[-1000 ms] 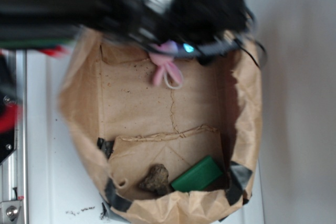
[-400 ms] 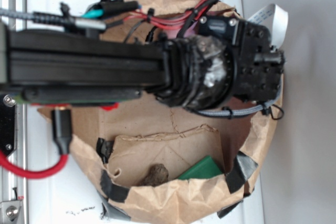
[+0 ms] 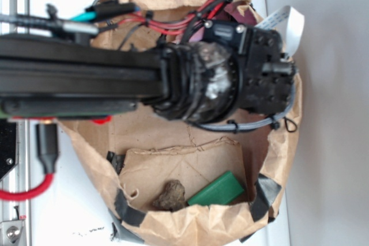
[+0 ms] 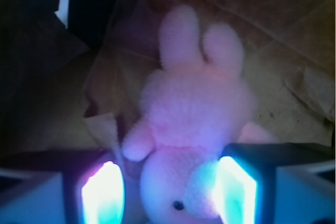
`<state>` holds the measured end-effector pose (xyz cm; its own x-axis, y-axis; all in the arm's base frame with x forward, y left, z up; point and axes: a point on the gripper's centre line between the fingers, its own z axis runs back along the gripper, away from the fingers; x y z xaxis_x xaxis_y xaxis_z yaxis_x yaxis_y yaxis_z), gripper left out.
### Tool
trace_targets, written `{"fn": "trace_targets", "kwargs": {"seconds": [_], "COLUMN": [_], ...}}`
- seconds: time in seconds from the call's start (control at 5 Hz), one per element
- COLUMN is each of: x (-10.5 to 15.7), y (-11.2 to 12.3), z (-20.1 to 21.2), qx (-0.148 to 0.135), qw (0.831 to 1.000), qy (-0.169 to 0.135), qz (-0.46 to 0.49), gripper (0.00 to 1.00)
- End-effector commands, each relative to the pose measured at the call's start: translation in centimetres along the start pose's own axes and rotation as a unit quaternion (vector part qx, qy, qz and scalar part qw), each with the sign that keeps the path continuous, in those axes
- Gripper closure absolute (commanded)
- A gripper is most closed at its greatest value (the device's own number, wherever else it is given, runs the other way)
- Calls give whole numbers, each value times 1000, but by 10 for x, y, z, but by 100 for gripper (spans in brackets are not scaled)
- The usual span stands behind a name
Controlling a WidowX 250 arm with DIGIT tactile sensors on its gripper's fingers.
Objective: Grab the pink bunny.
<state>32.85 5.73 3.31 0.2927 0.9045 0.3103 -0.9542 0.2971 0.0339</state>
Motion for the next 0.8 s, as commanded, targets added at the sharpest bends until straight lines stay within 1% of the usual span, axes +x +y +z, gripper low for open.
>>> {"fn": "trace_targets", "kwargs": {"seconds": [0.0, 0.2, 0.6], "x": [6, 5, 6], "y": [8, 11, 12], "z": [19, 25, 30], "qx": [-48, -57, -64], "qw": [999, 998, 998], "qy": [-13, -13, -13], "qz": [4, 4, 2], "gripper": [100, 100, 100]}}
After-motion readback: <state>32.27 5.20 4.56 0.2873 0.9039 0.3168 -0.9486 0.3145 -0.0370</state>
